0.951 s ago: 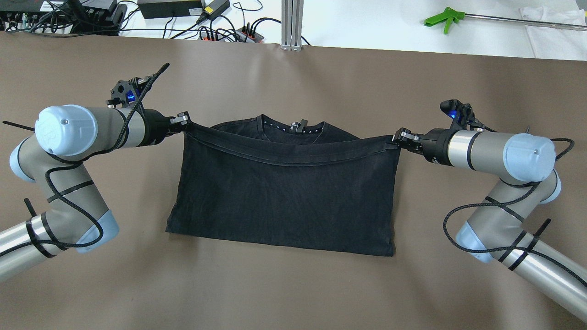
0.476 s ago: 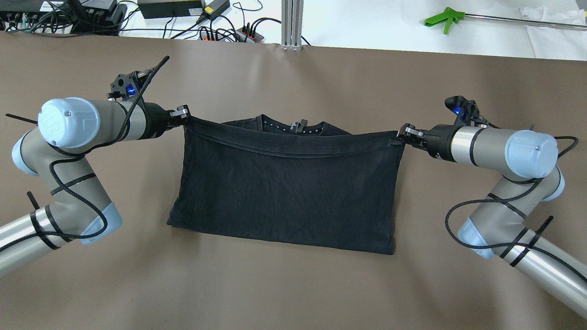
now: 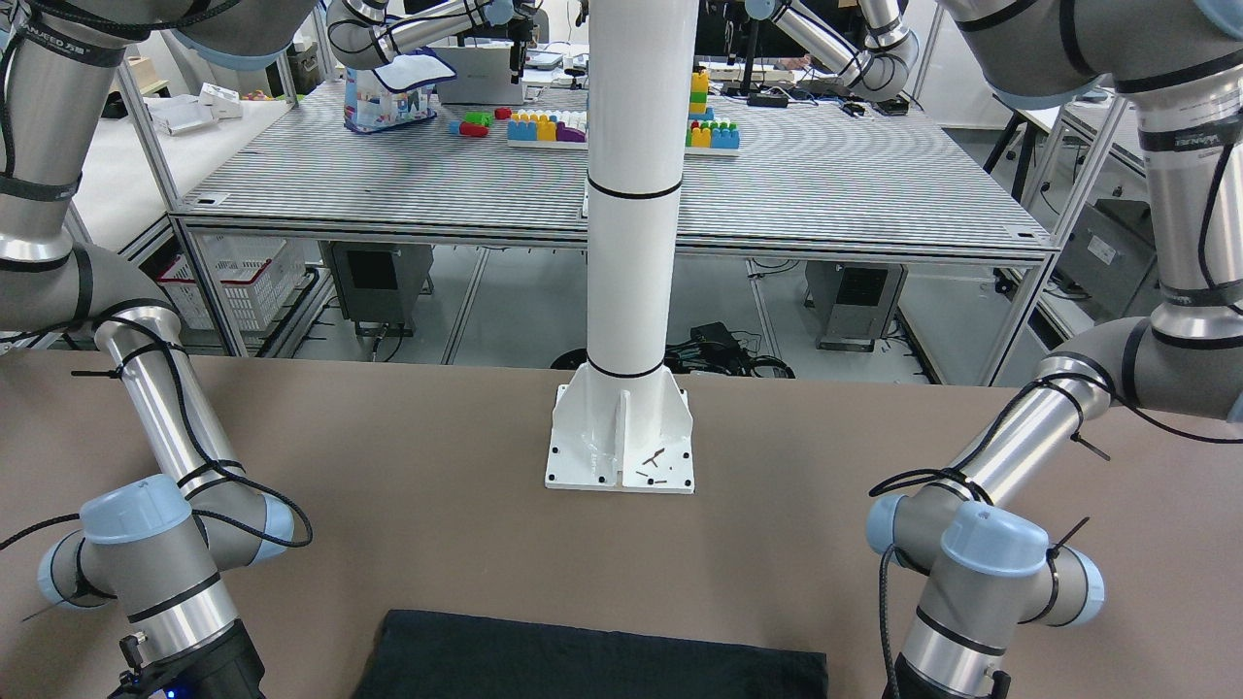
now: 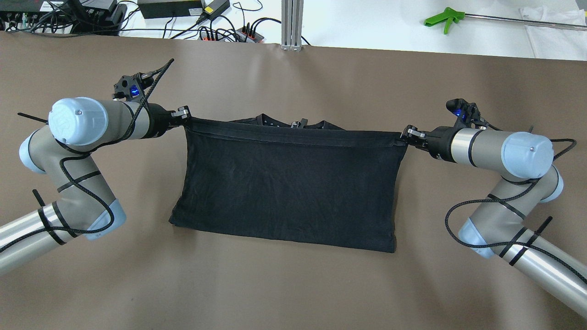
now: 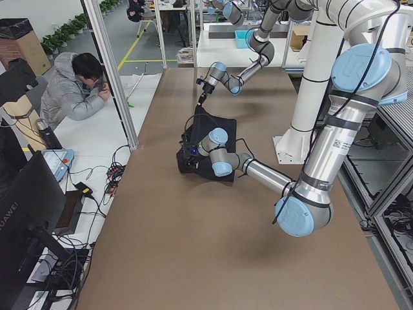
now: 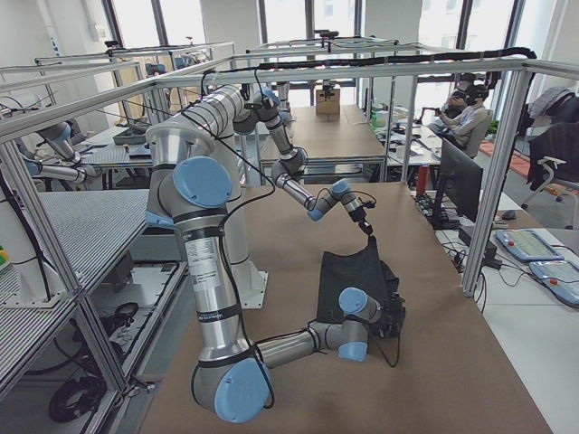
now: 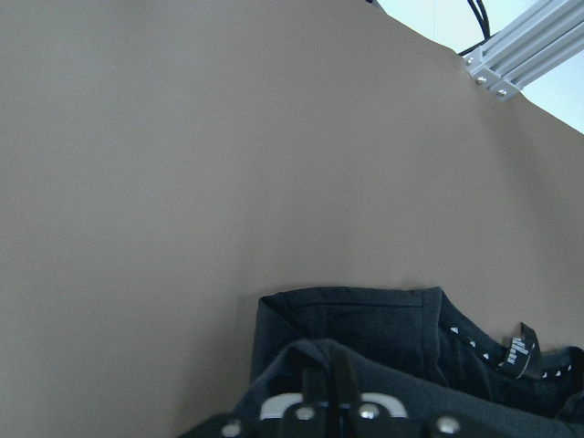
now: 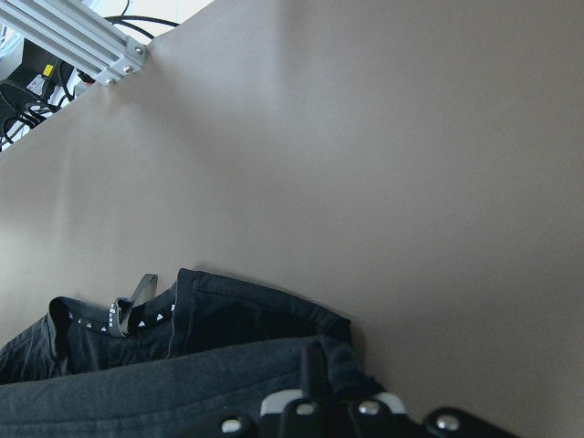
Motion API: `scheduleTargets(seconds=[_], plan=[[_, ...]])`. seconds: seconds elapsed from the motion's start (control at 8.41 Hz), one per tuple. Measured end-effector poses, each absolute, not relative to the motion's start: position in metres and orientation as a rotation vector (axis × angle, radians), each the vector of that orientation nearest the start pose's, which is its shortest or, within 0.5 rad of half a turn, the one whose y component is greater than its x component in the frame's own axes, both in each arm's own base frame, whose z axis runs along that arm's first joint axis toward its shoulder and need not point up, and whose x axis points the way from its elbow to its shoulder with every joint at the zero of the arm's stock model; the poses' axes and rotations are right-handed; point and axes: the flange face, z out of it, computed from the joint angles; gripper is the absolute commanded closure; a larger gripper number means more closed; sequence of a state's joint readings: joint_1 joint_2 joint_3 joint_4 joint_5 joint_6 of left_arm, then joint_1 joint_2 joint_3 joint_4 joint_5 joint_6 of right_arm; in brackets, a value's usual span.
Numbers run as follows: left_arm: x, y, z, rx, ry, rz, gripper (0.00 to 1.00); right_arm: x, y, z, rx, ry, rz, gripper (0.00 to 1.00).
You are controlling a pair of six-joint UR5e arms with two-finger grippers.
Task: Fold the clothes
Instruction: 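Lower the hem onto the shirt near the collar with both grippers, then open both grippers and move the right gripper to the folded bottom corner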
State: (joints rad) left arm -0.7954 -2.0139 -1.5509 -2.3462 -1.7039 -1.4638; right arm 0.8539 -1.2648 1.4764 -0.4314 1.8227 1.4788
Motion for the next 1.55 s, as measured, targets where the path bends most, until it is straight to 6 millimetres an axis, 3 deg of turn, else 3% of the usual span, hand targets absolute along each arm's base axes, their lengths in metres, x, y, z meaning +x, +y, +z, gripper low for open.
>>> scheduleTargets(seconds=[0.48, 0.95, 1.07, 1.19, 1.55], plan=[[0.383, -0.563, 0.331, 0.421, 1.139, -0.524, 1.0, -0.332, -0.544, 0.407, 0.425, -1.312, 0.473, 1.0], [0.387, -0.563, 0.312, 0.422, 1.169, -0.52, 1.0, -0.343, -0.549, 0.377, 0.434, -1.351, 0.462, 0.97], [0.388, -0.564, 0.31, 0.422, 1.171, -0.52, 0.7, -0.344, -0.549, 0.375, 0.436, -1.353, 0.459, 0.73], [0.389, -0.564, 0.31, 0.422, 1.168, -0.518, 0.01, -0.345, -0.549, 0.376, 0.439, -1.349, 0.454, 0.05], [0.389, -0.566, 0.315, 0.434, 1.157, -0.513, 0.0, -0.346, -0.549, 0.379, 0.439, -1.344, 0.452, 0.07]])
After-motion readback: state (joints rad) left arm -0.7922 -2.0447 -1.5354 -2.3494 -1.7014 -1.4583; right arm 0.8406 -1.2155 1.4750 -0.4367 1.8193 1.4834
